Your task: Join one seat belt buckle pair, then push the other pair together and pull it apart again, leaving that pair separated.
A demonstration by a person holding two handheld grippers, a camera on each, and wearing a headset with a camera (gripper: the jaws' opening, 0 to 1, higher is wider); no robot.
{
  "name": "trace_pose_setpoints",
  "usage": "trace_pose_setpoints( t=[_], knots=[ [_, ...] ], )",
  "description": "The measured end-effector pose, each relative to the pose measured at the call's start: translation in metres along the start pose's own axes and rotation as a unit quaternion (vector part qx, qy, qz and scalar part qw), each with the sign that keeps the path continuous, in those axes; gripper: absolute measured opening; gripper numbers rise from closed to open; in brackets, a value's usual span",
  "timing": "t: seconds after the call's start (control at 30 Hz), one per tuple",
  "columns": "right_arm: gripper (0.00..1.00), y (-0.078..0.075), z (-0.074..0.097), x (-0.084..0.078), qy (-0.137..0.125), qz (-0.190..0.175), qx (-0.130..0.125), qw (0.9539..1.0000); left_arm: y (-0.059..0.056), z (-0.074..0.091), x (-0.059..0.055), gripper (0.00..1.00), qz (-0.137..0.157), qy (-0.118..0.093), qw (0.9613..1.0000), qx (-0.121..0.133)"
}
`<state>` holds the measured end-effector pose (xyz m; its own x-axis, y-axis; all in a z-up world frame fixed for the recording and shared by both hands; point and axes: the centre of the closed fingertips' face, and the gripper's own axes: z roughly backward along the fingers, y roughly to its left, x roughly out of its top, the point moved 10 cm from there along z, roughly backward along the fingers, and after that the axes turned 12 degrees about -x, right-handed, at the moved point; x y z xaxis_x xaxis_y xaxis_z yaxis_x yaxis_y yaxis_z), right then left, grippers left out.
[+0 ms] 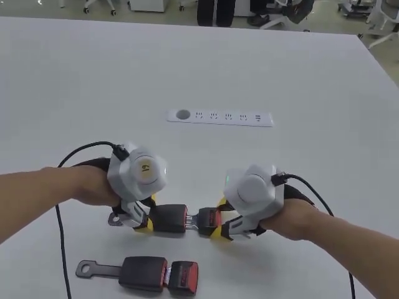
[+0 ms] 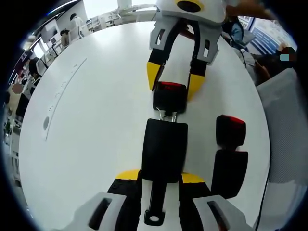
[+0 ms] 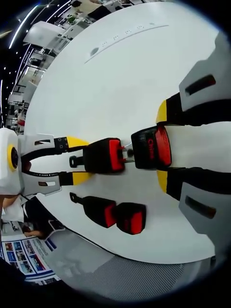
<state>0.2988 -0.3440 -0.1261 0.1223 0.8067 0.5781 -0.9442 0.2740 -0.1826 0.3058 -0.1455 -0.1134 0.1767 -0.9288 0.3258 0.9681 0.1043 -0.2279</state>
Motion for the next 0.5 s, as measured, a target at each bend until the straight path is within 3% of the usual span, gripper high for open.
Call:
trace_pose_setpoints(
  t=[0.5],
  knots=[
    [0.3,0.0003,0.0003,0.0012,0.008,0.001,0.0,1.0,-0.0024,0.0004,-0.0003,0.28,-0.011,-0.004,0.9999,0.005]
  ],
)
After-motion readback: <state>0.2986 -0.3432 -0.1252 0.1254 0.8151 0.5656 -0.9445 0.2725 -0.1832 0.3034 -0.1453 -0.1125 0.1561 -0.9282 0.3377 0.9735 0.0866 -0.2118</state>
